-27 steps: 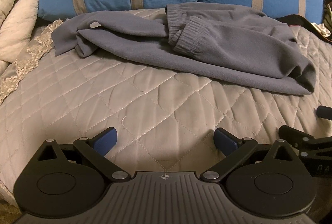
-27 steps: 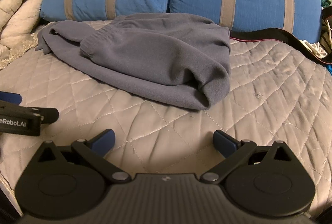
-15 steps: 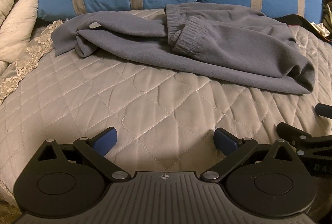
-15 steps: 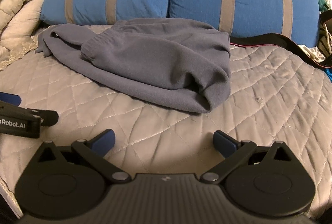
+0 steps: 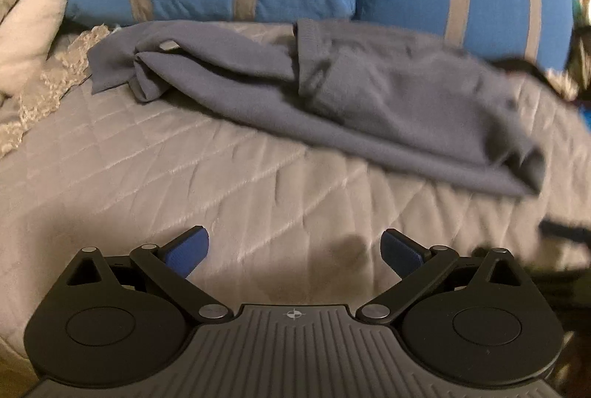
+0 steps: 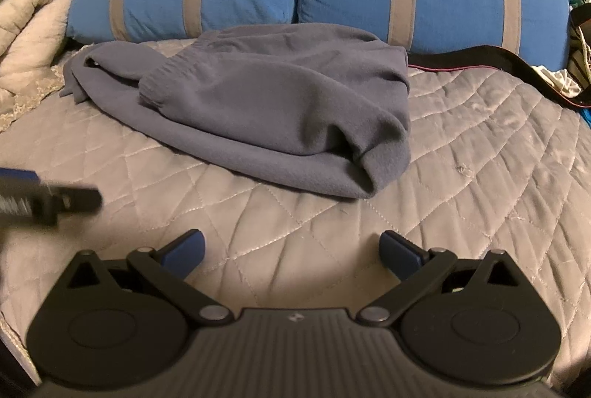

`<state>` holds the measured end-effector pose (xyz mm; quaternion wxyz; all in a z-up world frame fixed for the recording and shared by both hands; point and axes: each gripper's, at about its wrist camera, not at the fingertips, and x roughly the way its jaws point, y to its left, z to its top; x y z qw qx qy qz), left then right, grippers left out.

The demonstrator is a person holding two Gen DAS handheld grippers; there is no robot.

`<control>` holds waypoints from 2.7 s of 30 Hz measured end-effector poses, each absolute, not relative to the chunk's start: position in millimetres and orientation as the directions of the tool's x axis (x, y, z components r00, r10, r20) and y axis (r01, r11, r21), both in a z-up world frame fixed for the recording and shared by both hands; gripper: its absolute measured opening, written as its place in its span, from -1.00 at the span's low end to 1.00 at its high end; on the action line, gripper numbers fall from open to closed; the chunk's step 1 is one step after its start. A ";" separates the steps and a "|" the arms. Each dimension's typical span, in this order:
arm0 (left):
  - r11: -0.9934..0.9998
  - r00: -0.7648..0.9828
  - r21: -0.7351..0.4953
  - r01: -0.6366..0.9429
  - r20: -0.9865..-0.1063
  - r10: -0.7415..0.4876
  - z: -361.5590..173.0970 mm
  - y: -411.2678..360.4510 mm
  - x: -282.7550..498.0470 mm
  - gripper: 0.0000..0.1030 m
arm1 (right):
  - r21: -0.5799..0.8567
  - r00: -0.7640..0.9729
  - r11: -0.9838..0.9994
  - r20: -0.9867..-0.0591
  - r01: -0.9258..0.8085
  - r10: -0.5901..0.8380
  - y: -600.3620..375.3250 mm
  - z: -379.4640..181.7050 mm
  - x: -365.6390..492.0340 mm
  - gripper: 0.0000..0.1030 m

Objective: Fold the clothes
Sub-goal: 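Move both tools toward the crumpled grey sweatpants on the bed, then close the right tool on a leg of the grey sweatpants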

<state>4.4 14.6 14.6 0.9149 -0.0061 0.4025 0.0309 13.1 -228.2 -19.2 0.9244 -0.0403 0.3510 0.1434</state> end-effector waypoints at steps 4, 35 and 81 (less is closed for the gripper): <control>0.996 0.743 0.009 -0.092 -0.666 0.075 34.1 21.5 3.4 0.98 | 0.021 0.717 0.953 -0.654 -0.303 0.243 -229.3 -19.9 11.3 1.00; 0.983 0.853 -0.184 -0.018 -0.516 -0.081 74.7 46.7 -7.4 0.96 | -0.075 0.783 0.831 -0.392 -0.550 0.483 -202.5 24.3 19.2 1.00; 0.965 0.836 -0.237 -0.113 -0.548 -0.037 79.4 64.4 5.6 0.96 | 0.210 0.275 0.506 -0.637 -0.837 0.720 -117.4 41.5 200.4 -0.67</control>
